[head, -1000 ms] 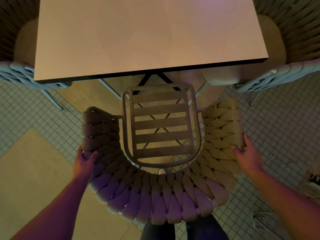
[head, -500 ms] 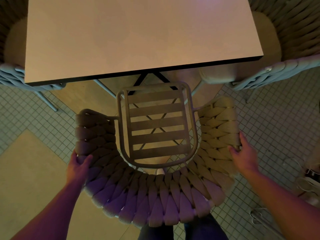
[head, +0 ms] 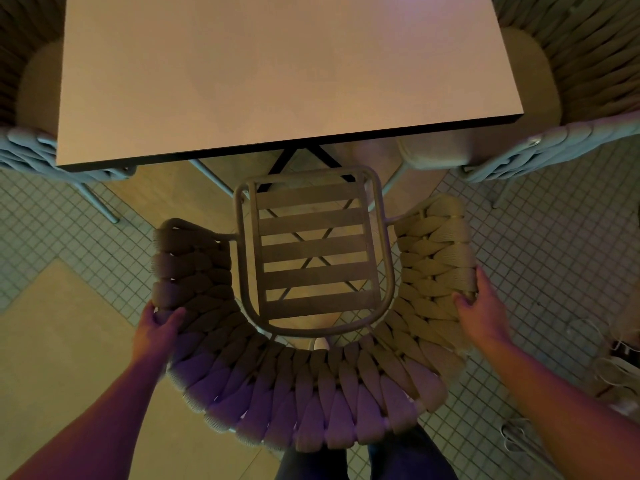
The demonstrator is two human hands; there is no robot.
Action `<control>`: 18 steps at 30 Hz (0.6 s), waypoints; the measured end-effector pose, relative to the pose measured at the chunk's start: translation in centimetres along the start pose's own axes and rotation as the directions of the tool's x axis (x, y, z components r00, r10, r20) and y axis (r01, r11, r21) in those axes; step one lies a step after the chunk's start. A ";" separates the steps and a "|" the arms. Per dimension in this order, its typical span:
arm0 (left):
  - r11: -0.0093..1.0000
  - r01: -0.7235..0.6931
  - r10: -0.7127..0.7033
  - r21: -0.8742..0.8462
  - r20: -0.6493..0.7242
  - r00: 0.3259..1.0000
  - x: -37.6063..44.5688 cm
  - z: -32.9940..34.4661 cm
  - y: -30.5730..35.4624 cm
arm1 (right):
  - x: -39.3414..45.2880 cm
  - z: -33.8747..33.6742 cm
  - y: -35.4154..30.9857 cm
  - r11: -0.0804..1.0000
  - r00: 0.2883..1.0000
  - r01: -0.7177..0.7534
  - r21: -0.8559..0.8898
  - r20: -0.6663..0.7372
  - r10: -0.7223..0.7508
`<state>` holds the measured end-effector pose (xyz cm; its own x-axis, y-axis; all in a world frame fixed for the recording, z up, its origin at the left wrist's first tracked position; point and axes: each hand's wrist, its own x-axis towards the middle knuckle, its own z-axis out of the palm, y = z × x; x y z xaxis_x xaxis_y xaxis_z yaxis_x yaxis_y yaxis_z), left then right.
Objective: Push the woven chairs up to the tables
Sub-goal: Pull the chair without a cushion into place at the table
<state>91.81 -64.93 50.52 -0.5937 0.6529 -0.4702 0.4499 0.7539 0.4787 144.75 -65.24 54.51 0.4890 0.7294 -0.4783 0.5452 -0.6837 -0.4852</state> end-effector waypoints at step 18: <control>0.966 0.010 0.016 0.258 -0.100 0.995 -11.1 1.0 6.2 | -3.4 -5.5 4.6 0.990 0.996 -0.046 0.132 0.087 0.035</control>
<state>101.86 -67.43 57.94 -0.6504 0.6543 -0.3858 0.6007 0.7539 0.2661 149.38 -70.73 57.94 0.4470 0.7002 -0.5567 0.4272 -0.7139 -0.5549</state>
